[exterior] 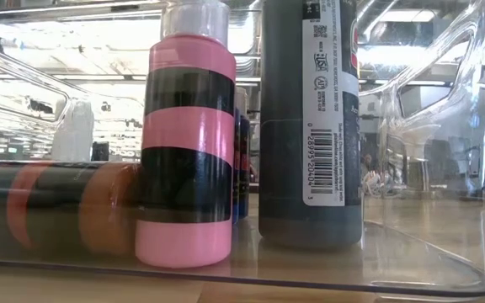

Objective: Pick & Place Paint Supplies
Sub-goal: Put the red paint bottle into the transparent bin

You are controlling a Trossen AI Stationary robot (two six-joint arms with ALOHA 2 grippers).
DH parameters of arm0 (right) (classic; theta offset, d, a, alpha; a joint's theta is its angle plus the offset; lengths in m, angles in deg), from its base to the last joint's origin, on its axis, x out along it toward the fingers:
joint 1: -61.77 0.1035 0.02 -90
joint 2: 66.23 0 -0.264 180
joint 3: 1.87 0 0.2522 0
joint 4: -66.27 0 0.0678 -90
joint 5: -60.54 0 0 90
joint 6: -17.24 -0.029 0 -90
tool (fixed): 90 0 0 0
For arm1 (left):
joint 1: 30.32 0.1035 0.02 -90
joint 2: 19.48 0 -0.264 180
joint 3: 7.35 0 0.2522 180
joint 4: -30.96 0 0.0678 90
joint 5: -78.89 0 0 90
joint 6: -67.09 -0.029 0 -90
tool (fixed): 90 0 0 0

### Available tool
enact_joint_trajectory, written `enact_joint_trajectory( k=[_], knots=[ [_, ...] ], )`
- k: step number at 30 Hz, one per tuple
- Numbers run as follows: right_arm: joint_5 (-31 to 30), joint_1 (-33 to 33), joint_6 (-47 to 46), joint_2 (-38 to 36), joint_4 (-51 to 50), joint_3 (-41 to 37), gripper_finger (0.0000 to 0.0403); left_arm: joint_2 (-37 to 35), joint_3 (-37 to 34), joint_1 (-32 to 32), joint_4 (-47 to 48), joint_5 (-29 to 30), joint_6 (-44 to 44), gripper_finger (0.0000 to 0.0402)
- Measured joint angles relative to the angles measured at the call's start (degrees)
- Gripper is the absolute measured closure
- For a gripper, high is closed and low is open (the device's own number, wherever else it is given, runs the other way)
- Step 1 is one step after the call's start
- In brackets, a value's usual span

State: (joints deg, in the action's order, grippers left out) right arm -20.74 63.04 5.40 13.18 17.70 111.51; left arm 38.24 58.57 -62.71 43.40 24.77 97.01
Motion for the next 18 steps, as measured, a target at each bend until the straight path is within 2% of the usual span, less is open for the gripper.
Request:
enact_joint_trajectory(
  k=[4,7,18],
  knots=[
    [-1.38,2.28,-0.06,-0.90,-4.56,-0.02,0.0154,9.63,6.79,-6.29,0.19,10.29,0.12,0.0321],
    [-1.54,4.19,-0.16,-1.38,-7.72,-0.07,0.0154,16.39,12.67,-9.26,-0.04,15.79,1.25,0.0321],
    [-2.98,13.20,0.13,-4.51,-12.31,-0.04,0.0154,39.21,36.26,-15.00,2.87,25.12,2.06,0.0322]
  ],
)
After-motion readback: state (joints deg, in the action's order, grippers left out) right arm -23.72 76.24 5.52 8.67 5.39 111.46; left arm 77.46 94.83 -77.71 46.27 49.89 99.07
